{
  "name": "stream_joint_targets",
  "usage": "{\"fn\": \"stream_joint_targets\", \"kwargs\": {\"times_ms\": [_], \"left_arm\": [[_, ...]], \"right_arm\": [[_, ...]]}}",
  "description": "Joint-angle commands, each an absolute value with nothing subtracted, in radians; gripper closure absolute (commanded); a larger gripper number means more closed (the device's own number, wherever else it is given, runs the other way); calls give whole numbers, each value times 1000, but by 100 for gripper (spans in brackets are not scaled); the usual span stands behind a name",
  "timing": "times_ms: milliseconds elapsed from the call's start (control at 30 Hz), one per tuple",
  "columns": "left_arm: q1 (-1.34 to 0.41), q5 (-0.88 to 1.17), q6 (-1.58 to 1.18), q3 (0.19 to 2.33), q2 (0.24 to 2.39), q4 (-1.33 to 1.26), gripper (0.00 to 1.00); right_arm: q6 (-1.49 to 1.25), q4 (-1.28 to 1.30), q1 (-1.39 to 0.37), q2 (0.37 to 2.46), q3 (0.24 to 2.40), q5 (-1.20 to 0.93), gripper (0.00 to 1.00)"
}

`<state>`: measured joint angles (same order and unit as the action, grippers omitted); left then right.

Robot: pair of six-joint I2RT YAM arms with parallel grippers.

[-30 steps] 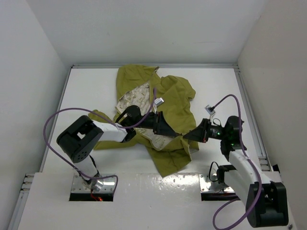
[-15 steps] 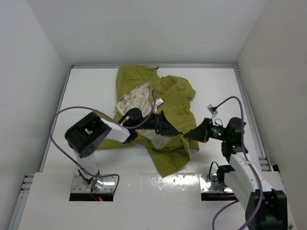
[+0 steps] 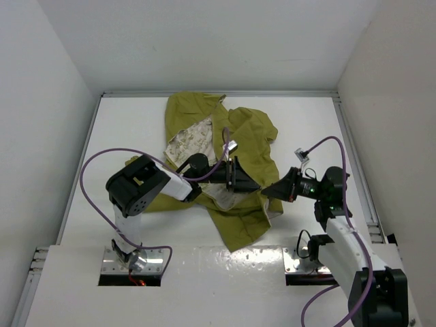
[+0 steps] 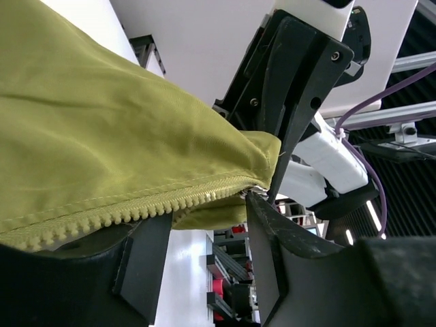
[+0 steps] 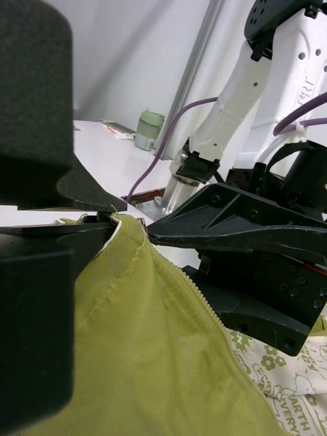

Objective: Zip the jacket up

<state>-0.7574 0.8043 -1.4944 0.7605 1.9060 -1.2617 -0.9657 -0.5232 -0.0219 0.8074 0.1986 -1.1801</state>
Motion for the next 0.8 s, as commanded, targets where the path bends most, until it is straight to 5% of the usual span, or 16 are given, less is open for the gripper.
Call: {"fn": "stream_joint_targets", "kwargs": {"times_ms": [0,567,767], "left_arm": [[-795,805,-1514,808,1907,-1615,48],[-795,845,-1520,808,1839,-1667,46],[-795,836,-1529,808,1830,-1677,54]], "right_arm": [[-968,-566,-28,813,209,-1167,100],[-1054,-698,-5,885,172,-1160,100],[-1054,-701,-6,887,169,-1158,100]]}}
